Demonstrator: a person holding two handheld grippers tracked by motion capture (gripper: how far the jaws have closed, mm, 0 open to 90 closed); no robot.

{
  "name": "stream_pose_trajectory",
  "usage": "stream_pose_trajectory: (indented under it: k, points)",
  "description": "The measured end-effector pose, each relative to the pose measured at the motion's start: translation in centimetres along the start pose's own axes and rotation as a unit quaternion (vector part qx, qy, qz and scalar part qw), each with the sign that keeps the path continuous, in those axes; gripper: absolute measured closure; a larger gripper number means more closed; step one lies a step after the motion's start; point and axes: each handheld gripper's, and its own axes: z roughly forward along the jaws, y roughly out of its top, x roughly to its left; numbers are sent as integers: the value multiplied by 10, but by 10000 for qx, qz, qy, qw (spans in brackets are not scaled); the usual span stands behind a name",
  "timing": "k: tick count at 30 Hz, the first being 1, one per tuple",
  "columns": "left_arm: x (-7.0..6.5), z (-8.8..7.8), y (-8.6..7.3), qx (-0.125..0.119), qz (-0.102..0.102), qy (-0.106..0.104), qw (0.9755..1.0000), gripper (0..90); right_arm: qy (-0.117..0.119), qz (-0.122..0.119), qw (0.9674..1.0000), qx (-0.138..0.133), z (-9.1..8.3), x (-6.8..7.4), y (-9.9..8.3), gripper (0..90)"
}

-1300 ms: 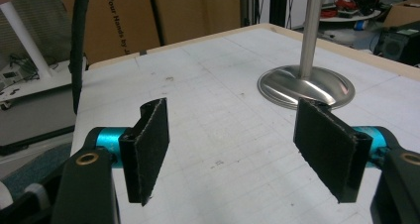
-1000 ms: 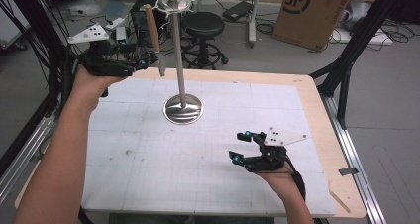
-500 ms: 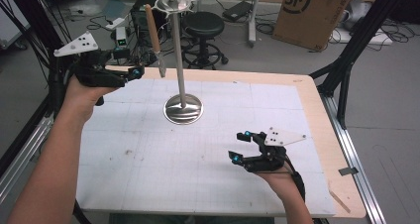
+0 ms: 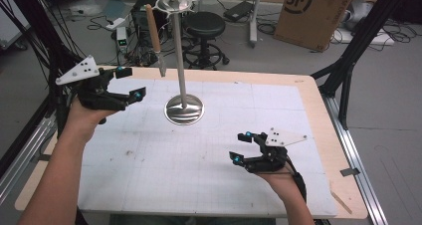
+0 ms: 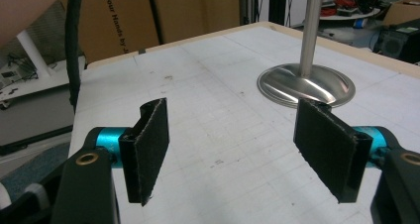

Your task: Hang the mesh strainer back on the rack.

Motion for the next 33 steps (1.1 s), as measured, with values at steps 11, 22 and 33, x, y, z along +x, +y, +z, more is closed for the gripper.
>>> stream_pose_trajectory:
  k: [11, 22, 33]
  points:
    - [-12, -6, -41, 28, -170, 22, 9998, 141, -9, 7, 10000, -17, -1, -1, 0, 292]
    - [-23, -14, -67, 115, -232, 93, 9996, 134, -36, 58, 10000, -23, -2, -3, -1, 291]
    - [-38, -11, -79, 274, -99, -2, 9996, 130, -53, 49, 10000, -31, -3, -3, -2, 290]
